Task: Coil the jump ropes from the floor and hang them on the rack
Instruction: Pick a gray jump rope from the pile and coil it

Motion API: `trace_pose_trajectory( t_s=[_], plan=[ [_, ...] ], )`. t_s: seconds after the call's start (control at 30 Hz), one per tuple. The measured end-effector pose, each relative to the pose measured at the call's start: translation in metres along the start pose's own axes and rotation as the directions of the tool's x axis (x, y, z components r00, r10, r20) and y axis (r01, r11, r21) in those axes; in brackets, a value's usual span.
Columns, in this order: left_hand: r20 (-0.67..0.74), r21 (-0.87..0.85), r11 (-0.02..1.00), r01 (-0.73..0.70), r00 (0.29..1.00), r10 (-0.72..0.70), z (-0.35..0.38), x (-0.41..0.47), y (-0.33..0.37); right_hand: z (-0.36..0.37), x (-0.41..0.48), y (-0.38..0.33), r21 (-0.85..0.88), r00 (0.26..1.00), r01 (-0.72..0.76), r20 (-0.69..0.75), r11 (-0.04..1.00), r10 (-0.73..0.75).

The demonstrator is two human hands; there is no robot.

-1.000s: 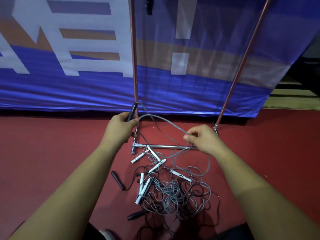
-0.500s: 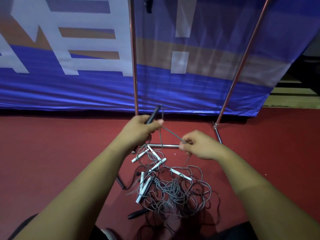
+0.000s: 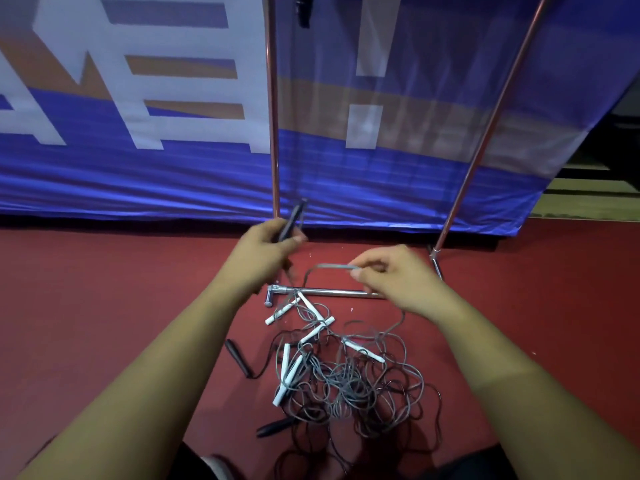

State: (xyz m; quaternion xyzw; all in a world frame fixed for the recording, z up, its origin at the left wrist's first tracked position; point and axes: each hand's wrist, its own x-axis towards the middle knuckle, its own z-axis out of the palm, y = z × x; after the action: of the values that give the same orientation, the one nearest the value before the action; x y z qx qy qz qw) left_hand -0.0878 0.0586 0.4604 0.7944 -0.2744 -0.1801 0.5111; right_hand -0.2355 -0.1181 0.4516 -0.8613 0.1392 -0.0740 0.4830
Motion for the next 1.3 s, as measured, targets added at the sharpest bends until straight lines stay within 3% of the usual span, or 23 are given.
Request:
trace_pose_trajectory(
  t_s=[0.03,0.1,0.17,0.27,0.37,0.43,0.5,0.6,0.7,0.77,0.83,0.9,0.97,1.03,1.1,1.17,1.23,1.3],
  plan=[
    [0.146,-0.1,0.995,0.03,0.989,-0.015,0.006,-0.006,0.006,0.005,-0.002,-0.004,0.003,0.999,0.021,0.033,1.0,-0.021],
    [0.35,-0.051,0.998,0.034,0.937,-0.014,0.016,-0.018,0.011,0.01,-0.001,-0.007,0.036,0.999,0.044,0.01,0.998,-0.044],
    [0.376,0.036,0.999,0.03,0.926,-0.041,0.022,-0.018,0.008,0.009,0.002,-0.004,0.065,0.998,0.053,-0.016,0.996,-0.052],
    [0.264,-0.138,0.984,0.108,0.962,-0.069,0.019,-0.011,0.009,0.0,0.005,0.018,-0.176,0.996,0.034,0.092,0.984,-0.017],
    [0.05,-0.483,0.868,0.12,0.993,-0.109,0.0,0.001,0.009,-0.015,0.008,0.06,-0.449,0.95,-0.144,0.187,0.882,0.25],
    [-0.093,-0.403,0.912,0.072,0.988,-0.12,-0.016,0.005,0.004,-0.023,0.008,0.079,-0.463,0.92,-0.253,0.157,0.85,0.359],
    [-0.142,-0.1,0.99,0.099,0.983,-0.113,-0.026,0.005,-0.005,-0.027,0.011,0.081,-0.296,0.944,-0.299,0.048,0.907,0.327],
    [-0.025,0.069,0.987,0.146,0.989,-0.144,-0.026,0.003,-0.01,-0.028,0.012,0.055,0.006,0.972,-0.207,-0.115,0.978,0.206],
    [0.058,0.004,0.998,0.06,0.997,-0.06,-0.014,0.001,-0.001,-0.015,0.004,0.018,-0.028,0.996,-0.065,-0.057,0.998,0.063],
    [0.229,-0.114,0.992,0.047,0.973,-0.02,-0.002,-0.003,0.006,-0.003,-0.003,0.0,-0.023,0.998,0.008,0.069,1.0,-0.007],
    [0.419,-0.071,0.995,0.063,0.907,-0.028,0.007,-0.01,0.008,0.006,-0.005,-0.009,0.004,0.994,0.061,0.093,0.998,-0.061],
    [0.492,0.029,0.999,0.031,0.87,-0.041,0.012,-0.013,0.006,0.006,-0.002,-0.011,0.034,0.996,0.078,0.041,0.996,-0.079],
    [0.388,-0.011,0.999,0.035,0.921,-0.028,0.016,-0.012,0.006,0.003,0.002,0.001,0.001,0.997,0.059,0.043,0.998,-0.059],
    [0.2,-0.265,0.961,0.077,0.98,-0.023,0.013,-0.005,0.007,-0.002,0.007,0.025,-0.151,0.992,-0.018,0.123,0.988,0.037],
    [0.036,-0.469,0.881,0.061,0.998,-0.049,0.003,0.002,0.009,-0.009,0.01,0.054,-0.385,0.947,-0.147,0.212,0.911,0.242],
    [-0.072,-0.361,0.932,0.029,0.996,-0.059,-0.01,0.006,0.004,-0.013,0.011,0.073,-0.426,0.909,-0.239,0.218,0.873,0.355],
    [-0.142,-0.1,0.992,0.077,0.986,-0.091,-0.017,0.008,-0.005,-0.017,0.013,0.074,-0.253,0.94,-0.269,0.143,0.929,0.311],
    [-0.165,-0.079,0.991,0.107,0.979,-0.119,-0.016,0.008,-0.01,-0.017,0.015,0.06,-0.107,0.977,-0.209,0.027,0.972,0.213]
  ],
)
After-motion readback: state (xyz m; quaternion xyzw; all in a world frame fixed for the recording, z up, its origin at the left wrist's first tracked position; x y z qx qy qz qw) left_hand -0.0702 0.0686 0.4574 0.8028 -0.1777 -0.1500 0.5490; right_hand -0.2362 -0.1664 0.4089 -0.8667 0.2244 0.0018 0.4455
